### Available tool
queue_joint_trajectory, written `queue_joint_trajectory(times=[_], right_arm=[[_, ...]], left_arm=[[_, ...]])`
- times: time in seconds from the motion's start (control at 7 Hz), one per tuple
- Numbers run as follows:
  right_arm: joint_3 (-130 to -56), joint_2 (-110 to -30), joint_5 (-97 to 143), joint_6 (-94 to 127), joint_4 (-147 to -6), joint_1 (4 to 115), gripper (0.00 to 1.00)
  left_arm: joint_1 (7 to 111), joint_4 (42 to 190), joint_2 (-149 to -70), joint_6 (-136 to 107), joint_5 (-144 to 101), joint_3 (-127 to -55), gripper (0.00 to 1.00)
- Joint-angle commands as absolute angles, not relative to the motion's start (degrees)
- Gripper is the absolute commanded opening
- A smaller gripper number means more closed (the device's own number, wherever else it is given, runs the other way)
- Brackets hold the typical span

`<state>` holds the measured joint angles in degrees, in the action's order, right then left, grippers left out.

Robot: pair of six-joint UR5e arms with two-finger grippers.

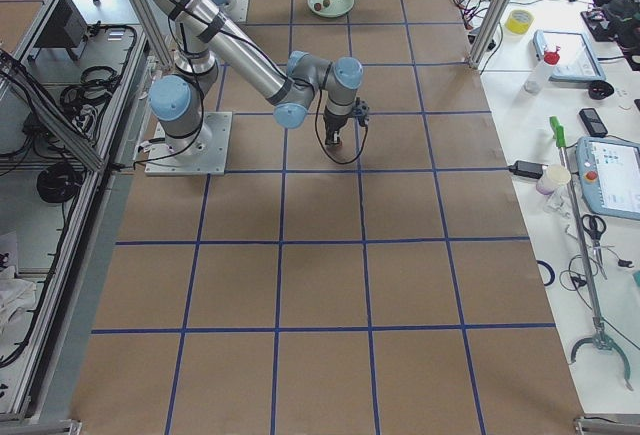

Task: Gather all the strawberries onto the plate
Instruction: 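Release the strawberry into the plate with the left gripper while the right lifts its own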

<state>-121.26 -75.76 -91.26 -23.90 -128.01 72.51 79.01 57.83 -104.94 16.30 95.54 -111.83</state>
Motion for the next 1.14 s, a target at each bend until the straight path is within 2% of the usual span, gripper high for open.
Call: queue_joint_trajectory(times=[0.0, 0.14, 0.43, 0.57, 0.86, 1.0], right_arm=[[-121.2, -75.7, -91.1, -23.3, -128.0, 72.5, 0.42], [-120.8, -75.1, -91.1, -23.4, -128.1, 72.5, 0.58], [-118.0, -73.1, -90.8, -23.3, -128.1, 72.6, 0.61], [-117.3, -72.2, -90.7, -23.3, -128.1, 72.6, 0.53], [-117.2, -72.1, -89.4, -23.3, -128.0, 72.6, 0.13], [-116.7, -72.2, -89.4, -23.2, -127.8, 72.7, 0.06]], left_arm=[[79.0, 57.8, -104.9, 16.3, 95.5, -111.8, 0.85], [79.0, 57.8, -104.5, 16.3, 95.6, -111.8, 0.85], [79.0, 57.8, -104.3, 16.4, 95.6, -111.8, 0.85], [79.0, 57.8, -104.3, 16.4, 95.7, -111.8, 0.85], [79.0, 57.8, -104.3, 16.4, 95.6, -111.8, 0.85], [79.0, 57.8, -104.3, 16.3, 95.5, -111.8, 0.85]])
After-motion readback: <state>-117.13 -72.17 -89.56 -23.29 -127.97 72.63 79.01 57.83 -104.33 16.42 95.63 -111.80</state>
